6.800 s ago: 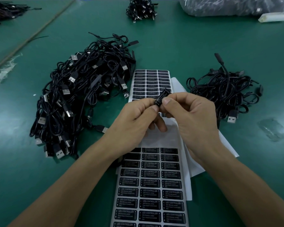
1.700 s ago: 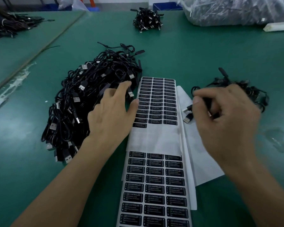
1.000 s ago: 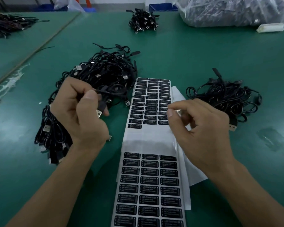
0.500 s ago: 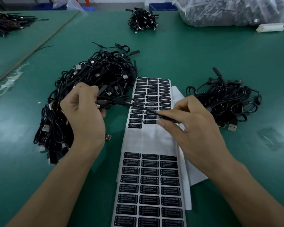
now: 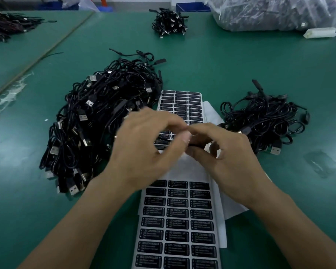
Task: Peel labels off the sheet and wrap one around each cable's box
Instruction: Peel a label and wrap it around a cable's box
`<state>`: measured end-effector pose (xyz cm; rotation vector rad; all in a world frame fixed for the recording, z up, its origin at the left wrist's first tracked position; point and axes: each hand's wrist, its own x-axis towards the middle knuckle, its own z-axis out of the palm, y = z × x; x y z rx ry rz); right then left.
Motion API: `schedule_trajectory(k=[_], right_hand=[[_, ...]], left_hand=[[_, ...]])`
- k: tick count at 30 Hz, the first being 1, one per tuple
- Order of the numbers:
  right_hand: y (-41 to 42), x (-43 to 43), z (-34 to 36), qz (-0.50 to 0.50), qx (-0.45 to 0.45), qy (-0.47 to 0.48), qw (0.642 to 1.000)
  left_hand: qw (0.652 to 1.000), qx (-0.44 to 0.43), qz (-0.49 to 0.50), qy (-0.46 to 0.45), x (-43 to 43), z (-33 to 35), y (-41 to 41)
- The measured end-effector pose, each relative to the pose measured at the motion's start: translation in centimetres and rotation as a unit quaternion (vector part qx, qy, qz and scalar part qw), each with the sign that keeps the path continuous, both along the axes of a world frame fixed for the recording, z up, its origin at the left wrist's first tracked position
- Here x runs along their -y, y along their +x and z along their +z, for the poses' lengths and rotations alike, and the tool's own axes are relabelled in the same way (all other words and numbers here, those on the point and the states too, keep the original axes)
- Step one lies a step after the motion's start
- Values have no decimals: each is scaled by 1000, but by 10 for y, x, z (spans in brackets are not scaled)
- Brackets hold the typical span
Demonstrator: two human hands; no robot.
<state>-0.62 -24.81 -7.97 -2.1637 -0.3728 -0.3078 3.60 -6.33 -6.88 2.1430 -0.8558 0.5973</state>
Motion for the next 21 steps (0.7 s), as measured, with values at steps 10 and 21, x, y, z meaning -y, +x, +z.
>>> schedule_trajectory(k=[10,21], right_hand=[[-5,-6,0,-149,-86,-61,983],[-10,-6,1,-151,-181,-166,958]], left_hand=[[991,-111,18,70,-2,-14,7],[963,-199,134,-124,-4,-15,6]])
